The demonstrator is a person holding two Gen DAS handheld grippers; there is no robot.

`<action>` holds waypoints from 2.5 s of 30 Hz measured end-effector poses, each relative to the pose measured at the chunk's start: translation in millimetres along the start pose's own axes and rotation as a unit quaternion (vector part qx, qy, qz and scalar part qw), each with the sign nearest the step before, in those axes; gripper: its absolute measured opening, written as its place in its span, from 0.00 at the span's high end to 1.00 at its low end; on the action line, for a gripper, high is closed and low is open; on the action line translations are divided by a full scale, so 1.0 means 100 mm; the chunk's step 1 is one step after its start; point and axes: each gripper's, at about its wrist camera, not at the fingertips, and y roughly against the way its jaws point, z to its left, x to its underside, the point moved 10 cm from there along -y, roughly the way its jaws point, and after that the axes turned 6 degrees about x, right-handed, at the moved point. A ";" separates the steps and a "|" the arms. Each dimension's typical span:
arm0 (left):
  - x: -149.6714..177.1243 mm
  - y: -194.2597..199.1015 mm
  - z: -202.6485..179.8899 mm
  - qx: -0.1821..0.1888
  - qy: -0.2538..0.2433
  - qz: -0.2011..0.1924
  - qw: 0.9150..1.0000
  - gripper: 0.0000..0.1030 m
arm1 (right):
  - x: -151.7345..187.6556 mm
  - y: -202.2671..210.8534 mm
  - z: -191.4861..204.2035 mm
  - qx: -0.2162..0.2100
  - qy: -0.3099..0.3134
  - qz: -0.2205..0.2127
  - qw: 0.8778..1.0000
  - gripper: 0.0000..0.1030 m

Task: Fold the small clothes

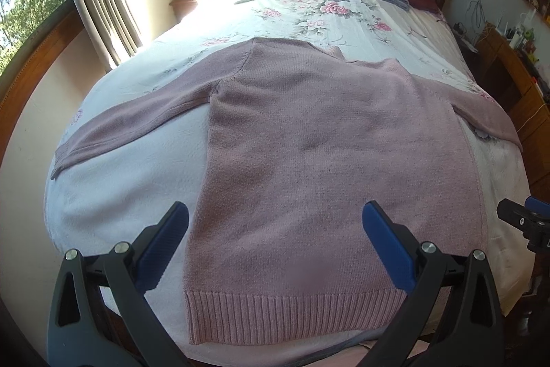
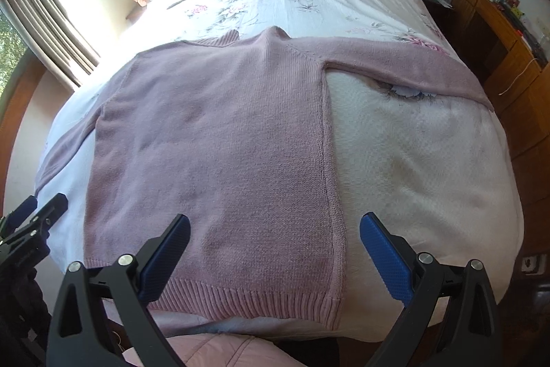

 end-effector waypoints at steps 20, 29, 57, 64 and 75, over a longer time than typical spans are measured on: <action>-0.81 -0.83 -1.35 0.004 0.013 -0.009 1.000 0.03 | -1.25 -1.91 -3.84 0.024 -0.258 0.101 0.961 0.13; -0.98 -1.06 -1.73 -0.010 0.007 -0.004 1.000 0.03 | -1.47 -2.16 -4.19 -0.044 -0.302 0.095 0.947 0.31; -1.21 -1.24 -0.99 -0.019 0.032 0.000 0.999 0.03 | -2.31 -1.18 -1.37 -0.168 -0.044 -0.051 0.984 0.94; -1.17 -1.22 -0.63 -0.017 0.044 0.006 0.999 0.03 | -2.05 -1.54 -0.32 -0.154 0.028 -0.017 0.988 0.94; -1.19 -1.33 -0.80 0.021 0.034 0.019 0.999 0.03 | -1.46 -1.50 -0.27 -0.181 0.042 0.011 0.983 0.73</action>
